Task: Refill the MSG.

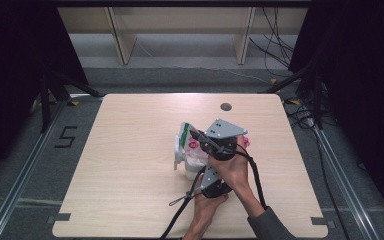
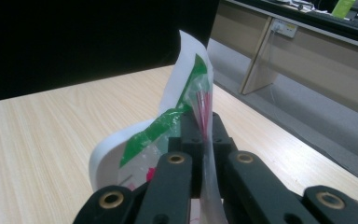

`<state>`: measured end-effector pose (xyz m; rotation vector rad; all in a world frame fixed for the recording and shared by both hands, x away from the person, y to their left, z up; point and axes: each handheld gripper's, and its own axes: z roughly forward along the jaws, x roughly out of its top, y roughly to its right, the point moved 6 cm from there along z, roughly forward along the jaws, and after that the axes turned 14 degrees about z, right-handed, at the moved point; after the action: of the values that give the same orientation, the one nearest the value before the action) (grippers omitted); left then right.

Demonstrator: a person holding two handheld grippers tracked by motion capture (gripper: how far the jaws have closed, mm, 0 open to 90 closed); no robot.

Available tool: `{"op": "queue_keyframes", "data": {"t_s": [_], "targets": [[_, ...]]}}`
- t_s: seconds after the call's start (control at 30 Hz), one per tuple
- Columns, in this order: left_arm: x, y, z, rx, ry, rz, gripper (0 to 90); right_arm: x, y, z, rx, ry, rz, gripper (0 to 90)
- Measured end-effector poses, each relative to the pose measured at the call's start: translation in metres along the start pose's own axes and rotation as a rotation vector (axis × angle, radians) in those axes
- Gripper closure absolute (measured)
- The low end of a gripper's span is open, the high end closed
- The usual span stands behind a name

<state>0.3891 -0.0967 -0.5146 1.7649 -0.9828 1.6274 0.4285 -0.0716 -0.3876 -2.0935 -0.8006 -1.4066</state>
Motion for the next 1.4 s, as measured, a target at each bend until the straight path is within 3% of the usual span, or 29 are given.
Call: {"op": "queue_keyframes", "data": {"t_s": [0.07, 0.13, 0.23, 0.33, 0.43, 0.47, 0.5, 0.57, 0.7, 0.8, 0.83, 0.9, 1.0, 1.07, 1.1, 1.2, 1.27, 1.4], "targets": [[0.0009, 0.0006, 0.0000, -0.003, 0.009, 0.002, 74.5, -0.0004, -0.0010, -0.0016, 0.013, -0.014, 0.019, 90.0], [0.0023, 0.0011, -0.0007, -0.004, 0.004, 0.004, 74.5, 0.0028, 0.0008, -0.0026, -0.005, 0.012, -0.007, 90.0], [0.0004, 0.0007, 0.0007, -0.003, 0.003, 0.001, 74.5, -0.0005, 0.0013, 0.0004, -0.006, -0.003, -0.010, 90.0], [0.0022, 0.0012, -0.0011, -0.001, 0.004, 0.004, 74.5, 0.0014, 0.0009, -0.0024, 0.009, 0.000, 0.013, 90.0], [0.0036, 0.0024, 0.0023, 0.006, 0.043, -0.039, 74.5, -0.0003, 0.0001, 0.0002, 0.002, -0.005, -0.003, 90.0], [0.0014, 0.0009, 0.0000, -0.004, 0.010, 0.002, 74.5, -0.0012, -0.0009, 0.0001, 0.012, -0.016, 0.012, 90.0], [0.0022, 0.0010, -0.0011, 0.000, 0.005, 0.007, 74.5, 0.0002, -0.0002, -0.0008, 0.009, -0.010, 0.008, 90.0], [0.0047, 0.0010, -0.0014, -0.001, 0.017, 0.005, 74.5, 0.0031, -0.0007, -0.0021, 0.007, 0.012, 0.000, 90.0], [0.0025, 0.0011, -0.0009, 0.003, 0.005, -0.001, 74.5, 0.0011, -0.0003, -0.0012, 0.007, -0.014, 0.004, 90.0], [0.0037, 0.0005, -0.0006, -0.002, 0.015, 0.001, 74.5, 0.0026, -0.0005, -0.0011, 0.014, 0.002, -0.005, 90.0], [0.0036, 0.0015, 0.0005, 0.001, 0.023, -0.011, 74.5, 0.0021, -0.0008, -0.0002, 0.002, 0.009, 0.001, 90.0], [0.0030, 0.0008, -0.0010, -0.002, 0.013, 0.006, 74.6, 0.0005, -0.0011, -0.0009, 0.001, -0.007, 0.021, 90.0], [0.0046, 0.0006, -0.0012, 0.001, 0.016, -0.001, 74.6, 0.0028, -0.0017, -0.0009, 0.004, 0.007, -0.003, 90.0], [0.0050, 0.0027, 0.0010, 0.010, 0.045, -0.039, 74.5, 0.0016, -0.0009, 0.0002, 0.002, 0.003, -0.004, 90.0], [0.0025, 0.0004, -0.0022, -0.013, 0.005, 0.018, 74.6, 0.0004, -0.0017, 0.0001, 0.019, -0.014, 0.014, 90.0], [0.0041, 0.0006, -0.0009, -0.002, 0.017, 0.002, 74.6, 0.0027, -0.0010, -0.0007, 0.007, 0.007, -0.004, 90.0], [0.0049, 0.0025, 0.0008, 0.009, 0.042, -0.035, 74.5, 0.0012, -0.0010, -0.0004, 0.000, 0.000, 0.015, 90.0], [0.0055, 0.0021, 0.0011, 0.004, 0.048, -0.035, 74.6, 0.0017, -0.0016, -0.0001, 0.001, 0.007, 0.004, 90.0]]}}
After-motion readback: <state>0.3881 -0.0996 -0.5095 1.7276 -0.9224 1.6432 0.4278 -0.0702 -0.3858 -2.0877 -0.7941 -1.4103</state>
